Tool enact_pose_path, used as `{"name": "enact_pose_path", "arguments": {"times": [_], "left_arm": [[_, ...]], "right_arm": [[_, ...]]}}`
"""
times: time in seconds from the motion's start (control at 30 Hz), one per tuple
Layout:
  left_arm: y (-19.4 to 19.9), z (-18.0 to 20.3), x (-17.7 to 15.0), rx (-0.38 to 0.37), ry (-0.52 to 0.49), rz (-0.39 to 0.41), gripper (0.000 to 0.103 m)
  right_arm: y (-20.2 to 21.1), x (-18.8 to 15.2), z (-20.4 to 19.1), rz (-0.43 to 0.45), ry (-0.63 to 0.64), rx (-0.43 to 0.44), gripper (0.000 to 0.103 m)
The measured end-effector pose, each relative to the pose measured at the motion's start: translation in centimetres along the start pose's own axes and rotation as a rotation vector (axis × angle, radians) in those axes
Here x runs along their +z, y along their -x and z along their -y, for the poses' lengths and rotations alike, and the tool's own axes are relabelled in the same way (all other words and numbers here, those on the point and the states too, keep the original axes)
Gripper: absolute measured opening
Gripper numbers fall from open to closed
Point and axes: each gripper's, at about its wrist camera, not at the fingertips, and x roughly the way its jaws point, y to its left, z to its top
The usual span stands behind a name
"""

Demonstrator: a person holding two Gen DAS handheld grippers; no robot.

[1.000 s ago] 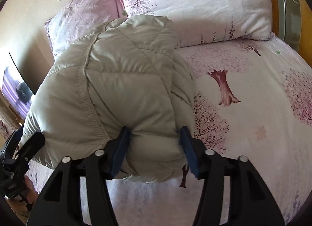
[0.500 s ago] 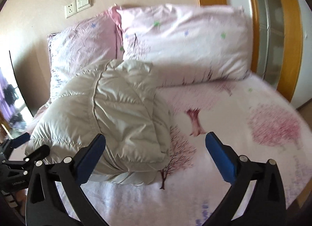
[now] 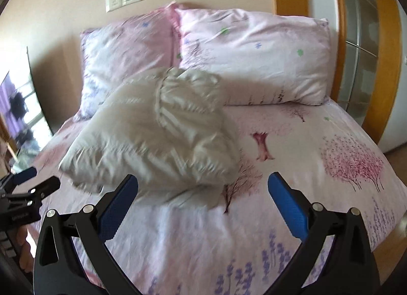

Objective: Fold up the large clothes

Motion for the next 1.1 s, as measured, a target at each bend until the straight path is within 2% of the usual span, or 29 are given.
{"name": "enact_pose_path", "arguments": {"times": [0.23,0.33,0.83,1.1], "left_arm": [[1.5,0.2,-2.0,0.062,-0.032,-0.008,0.101],[1.7,0.0,-2.2,0.057,-0.029,-0.027,0.101],[-1.2,0.9,-3.0,0.064,-0.067,-0.185,0.101],[-2.6,1.0,-3.5,0.067,-0.065,-0.246,0.101]], "right_arm": [[0.5,-1.4,-1.6,-0.061,0.021,0.042,0.102],[0.2,-2.1,-2.1,-0.096,0.025,0.043,0.102],[-2.3,-3.9,-3.0,-0.274,0.08,-0.034,0.102],[-3.0,-4.3,-2.6,-0.308,0.076,-0.047,0.102]]}}
